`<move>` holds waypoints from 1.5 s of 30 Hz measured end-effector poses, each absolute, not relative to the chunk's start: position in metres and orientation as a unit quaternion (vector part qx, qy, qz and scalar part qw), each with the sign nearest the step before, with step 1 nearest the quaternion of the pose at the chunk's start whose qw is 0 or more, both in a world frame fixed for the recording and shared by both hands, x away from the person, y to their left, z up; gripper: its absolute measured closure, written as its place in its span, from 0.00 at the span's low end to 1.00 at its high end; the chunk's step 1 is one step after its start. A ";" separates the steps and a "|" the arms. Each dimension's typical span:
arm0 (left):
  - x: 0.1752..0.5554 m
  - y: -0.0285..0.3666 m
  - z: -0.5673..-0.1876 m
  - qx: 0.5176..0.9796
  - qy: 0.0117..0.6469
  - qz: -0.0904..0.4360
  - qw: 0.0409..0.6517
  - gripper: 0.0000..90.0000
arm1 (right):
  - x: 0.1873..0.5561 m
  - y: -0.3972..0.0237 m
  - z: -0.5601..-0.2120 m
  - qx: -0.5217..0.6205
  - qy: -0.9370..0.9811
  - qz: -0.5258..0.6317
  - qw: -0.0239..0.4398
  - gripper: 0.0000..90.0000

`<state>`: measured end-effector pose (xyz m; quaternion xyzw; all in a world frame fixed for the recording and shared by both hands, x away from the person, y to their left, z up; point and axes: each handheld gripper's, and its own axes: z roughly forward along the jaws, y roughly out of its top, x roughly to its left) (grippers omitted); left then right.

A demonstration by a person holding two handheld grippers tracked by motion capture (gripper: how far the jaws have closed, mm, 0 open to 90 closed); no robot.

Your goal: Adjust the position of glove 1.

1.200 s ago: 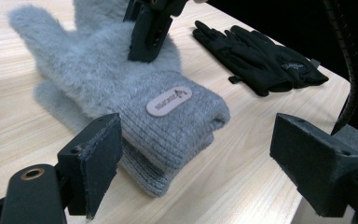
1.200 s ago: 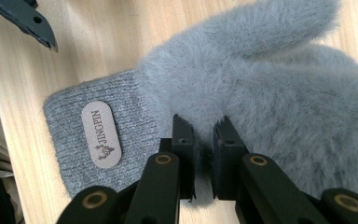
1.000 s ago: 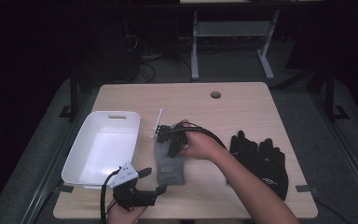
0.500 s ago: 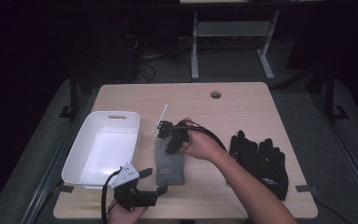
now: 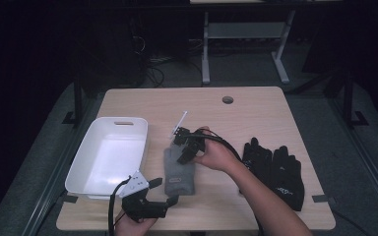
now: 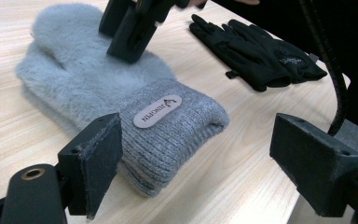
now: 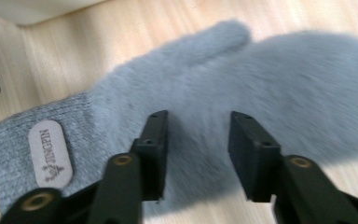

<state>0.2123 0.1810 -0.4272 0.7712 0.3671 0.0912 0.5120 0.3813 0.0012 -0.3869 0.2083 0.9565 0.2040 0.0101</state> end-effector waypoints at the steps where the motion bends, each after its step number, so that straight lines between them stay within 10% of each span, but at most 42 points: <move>1: 0.212 0.180 -0.427 0.771 0.369 0.089 0.512 0.19 | 0.381 0.001 -0.387 0.208 0.956 0.204 0.010 0.57; 25: 0.213 0.178 -0.428 0.774 0.366 0.086 0.510 0.19 | 0.441 -0.039 -0.404 0.391 0.884 0.255 -0.034 0.24; 45: 0.213 0.175 -0.428 0.778 0.362 0.085 0.507 0.19 | 0.460 -0.024 -0.443 0.422 0.867 0.242 -0.106 0.35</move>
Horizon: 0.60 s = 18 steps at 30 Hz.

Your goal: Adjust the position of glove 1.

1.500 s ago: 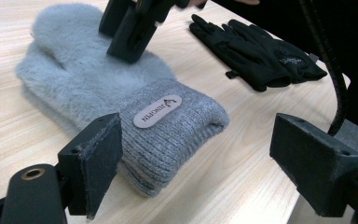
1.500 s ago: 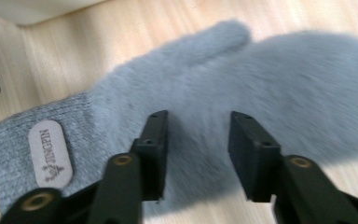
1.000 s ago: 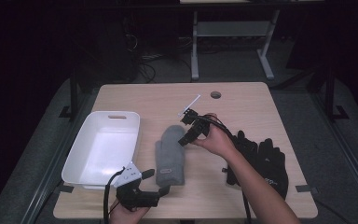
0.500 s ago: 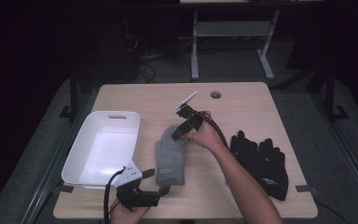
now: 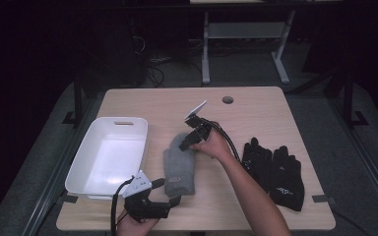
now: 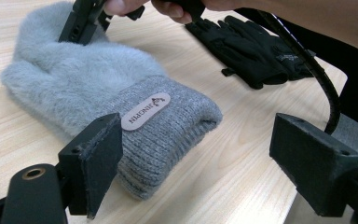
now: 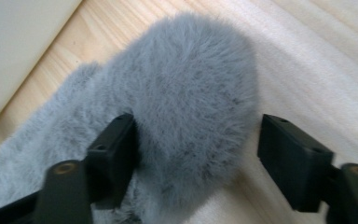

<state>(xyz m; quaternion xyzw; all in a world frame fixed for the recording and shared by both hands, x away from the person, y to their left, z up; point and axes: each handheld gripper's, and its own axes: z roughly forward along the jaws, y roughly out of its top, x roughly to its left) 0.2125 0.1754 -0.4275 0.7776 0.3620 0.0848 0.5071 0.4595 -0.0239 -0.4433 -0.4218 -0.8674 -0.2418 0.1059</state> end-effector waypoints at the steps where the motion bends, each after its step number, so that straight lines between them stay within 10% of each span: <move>1: 0.212 0.175 -0.428 0.778 0.362 0.085 0.507 0.19 | 0.460 -0.024 -0.445 -0.419 -0.867 -0.246 0.107 0.39; 12: 0.213 0.176 -0.428 0.780 0.364 0.090 0.501 0.19 | 0.452 -0.022 -0.438 -0.404 -0.870 -0.259 0.114 0.78; 18: 0.214 0.176 -0.427 0.777 0.375 0.089 0.498 0.19 | 0.445 -0.022 -0.427 -0.390 -0.877 -0.263 0.100 0.83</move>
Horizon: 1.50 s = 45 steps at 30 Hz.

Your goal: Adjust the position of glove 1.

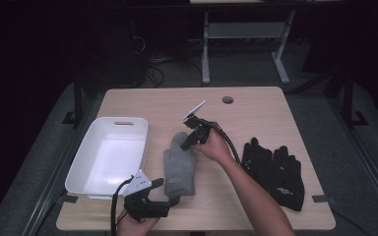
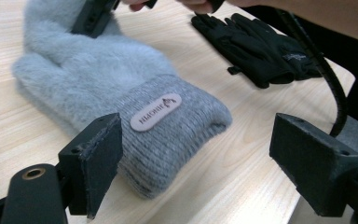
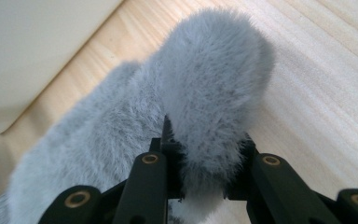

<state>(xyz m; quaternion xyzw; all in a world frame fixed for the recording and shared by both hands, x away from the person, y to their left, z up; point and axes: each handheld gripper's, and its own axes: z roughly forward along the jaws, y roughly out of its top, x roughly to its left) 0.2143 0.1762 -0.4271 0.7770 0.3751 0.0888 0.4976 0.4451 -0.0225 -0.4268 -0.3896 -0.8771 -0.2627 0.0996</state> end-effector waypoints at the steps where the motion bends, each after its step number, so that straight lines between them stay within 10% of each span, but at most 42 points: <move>1: 0.214 0.176 -0.426 0.775 0.381 0.092 0.496 0.19 | 0.445 -0.023 -0.425 -0.388 -0.878 -0.263 0.098 0.83; 45: 0.302 0.133 -0.443 0.765 0.492 -0.096 0.405 0.23 | 0.424 -0.118 -0.423 -0.421 -0.859 -0.283 0.076 0.84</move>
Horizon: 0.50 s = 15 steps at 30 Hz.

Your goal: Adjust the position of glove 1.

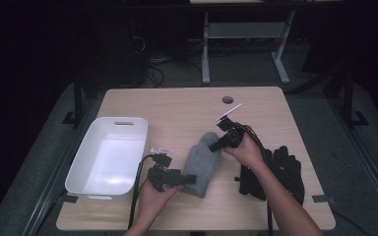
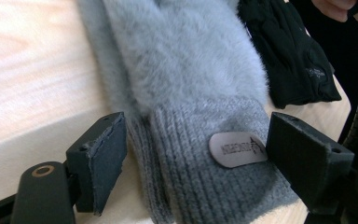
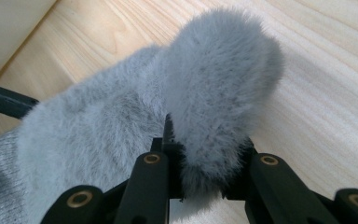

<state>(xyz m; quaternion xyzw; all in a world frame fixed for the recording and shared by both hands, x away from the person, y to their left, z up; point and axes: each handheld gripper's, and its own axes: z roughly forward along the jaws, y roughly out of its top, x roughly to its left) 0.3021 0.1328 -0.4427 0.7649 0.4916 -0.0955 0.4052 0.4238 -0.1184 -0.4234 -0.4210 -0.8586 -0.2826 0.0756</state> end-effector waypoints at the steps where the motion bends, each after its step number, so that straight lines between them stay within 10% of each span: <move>1: 0.302 0.132 -0.444 0.761 0.495 -0.101 0.408 0.23 | 0.424 -0.119 -0.424 -0.420 -0.859 -0.285 0.075 0.84; 15: 0.305 0.132 -0.451 0.758 0.502 -0.132 0.395 0.27 | 0.424 -0.119 -0.427 -0.418 -0.857 -0.292 0.075 0.82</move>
